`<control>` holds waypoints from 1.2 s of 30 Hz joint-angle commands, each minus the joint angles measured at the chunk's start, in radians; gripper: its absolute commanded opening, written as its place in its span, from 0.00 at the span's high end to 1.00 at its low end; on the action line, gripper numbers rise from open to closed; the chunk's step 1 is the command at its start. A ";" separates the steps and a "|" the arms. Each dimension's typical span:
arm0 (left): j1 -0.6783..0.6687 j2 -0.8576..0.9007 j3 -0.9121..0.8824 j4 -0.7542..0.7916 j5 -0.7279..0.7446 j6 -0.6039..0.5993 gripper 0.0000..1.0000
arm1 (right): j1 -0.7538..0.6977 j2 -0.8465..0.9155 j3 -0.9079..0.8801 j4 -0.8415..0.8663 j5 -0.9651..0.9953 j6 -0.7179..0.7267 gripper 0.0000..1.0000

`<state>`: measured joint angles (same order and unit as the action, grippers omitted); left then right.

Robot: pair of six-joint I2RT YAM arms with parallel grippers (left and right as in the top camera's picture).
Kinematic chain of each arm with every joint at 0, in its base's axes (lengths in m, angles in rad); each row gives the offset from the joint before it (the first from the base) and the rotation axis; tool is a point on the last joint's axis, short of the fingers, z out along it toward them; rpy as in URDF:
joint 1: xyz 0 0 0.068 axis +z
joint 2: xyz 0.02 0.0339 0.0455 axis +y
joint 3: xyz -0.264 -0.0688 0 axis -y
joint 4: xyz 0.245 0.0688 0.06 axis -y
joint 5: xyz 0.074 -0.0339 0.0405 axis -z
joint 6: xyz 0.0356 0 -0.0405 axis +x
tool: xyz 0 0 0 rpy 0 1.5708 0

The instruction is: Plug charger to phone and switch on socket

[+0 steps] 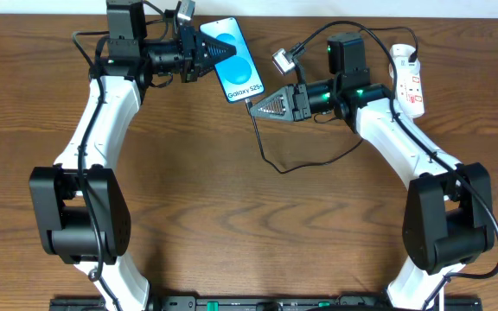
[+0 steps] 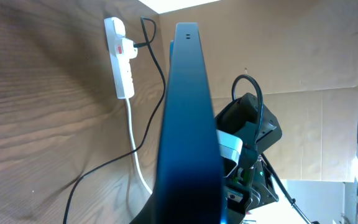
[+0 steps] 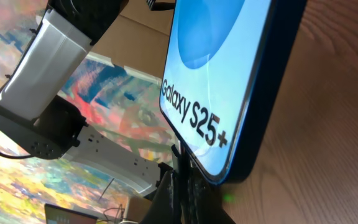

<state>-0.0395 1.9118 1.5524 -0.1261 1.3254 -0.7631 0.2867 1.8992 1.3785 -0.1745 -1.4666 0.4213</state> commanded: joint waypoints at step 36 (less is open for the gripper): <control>0.000 -0.002 0.002 0.009 0.023 -0.005 0.93 | 0.001 0.001 -0.032 0.034 -0.033 0.013 0.99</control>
<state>-0.0395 1.9118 1.5524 -0.1257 1.3251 -0.7631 0.2840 1.8992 1.3506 -0.1623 -1.4631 0.4213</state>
